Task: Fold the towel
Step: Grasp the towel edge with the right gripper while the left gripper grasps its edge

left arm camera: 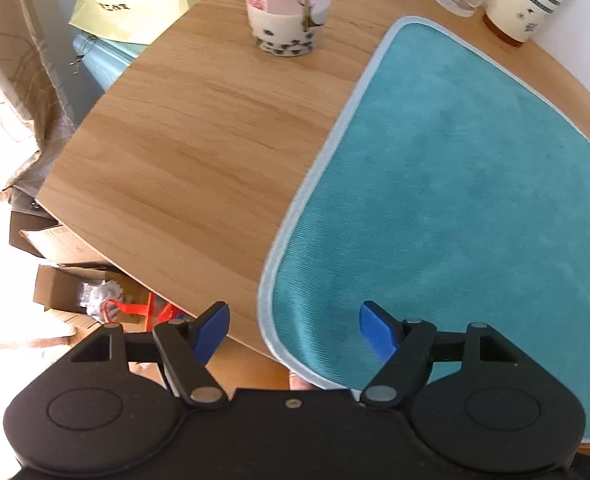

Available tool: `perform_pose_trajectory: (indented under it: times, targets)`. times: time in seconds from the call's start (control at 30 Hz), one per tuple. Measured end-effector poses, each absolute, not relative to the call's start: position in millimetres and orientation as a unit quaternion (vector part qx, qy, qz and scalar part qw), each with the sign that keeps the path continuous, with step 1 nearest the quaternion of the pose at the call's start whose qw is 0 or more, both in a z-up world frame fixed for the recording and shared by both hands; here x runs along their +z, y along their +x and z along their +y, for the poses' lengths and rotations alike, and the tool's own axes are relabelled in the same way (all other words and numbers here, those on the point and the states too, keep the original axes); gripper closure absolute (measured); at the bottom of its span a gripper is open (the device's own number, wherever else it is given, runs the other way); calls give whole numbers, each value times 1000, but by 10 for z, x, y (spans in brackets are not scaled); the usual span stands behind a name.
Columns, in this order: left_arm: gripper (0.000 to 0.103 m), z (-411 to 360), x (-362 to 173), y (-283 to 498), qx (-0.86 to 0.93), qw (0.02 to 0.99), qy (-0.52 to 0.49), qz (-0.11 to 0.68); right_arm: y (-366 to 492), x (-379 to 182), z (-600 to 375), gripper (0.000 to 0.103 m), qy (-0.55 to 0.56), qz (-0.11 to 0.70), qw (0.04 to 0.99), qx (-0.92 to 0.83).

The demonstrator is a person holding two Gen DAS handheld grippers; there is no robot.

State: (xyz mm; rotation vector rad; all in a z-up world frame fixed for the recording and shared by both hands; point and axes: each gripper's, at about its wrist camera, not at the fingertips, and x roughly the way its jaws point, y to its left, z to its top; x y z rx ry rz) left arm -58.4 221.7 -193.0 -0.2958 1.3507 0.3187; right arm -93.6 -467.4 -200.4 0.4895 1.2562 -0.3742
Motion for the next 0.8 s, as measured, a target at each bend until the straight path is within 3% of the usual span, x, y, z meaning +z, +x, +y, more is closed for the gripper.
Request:
perform_pose_trajectory:
  times: [0.23,0.3,0.37,0.43,0.5,0.6,0.8]
  targets:
    - [44,2043,-1938,-610,134,777,-106,606,-994,-2003,-4690,84,231,568,771,-171]
    - [70,2011,-1916,-604,124,783,-108,600,-1008,-2002,-4693,84,232,568,771,-170]
    - [79,1955,-1905,-586,111,785,-104,601,-1011,-2002,-4693,84,232,567,772,-169]
    - [80,1907,-1900,-563,107,783,-97,605,-1011,-2004,-4693,84,231,567,773,-169]
    - [92,1861,-1898,-531,106,779,-96,610,-1005,-2005,-4684,92,226,567,774,-170]
    - [94,1862,-1889,-516,106,776,-106,613,-1004,-2009,-4682,100,224,567,773,-177]
    - [95,1895,-1875,-549,106,768,-103,623,-1057,-1986,-4737,101,241,559,772,-182]
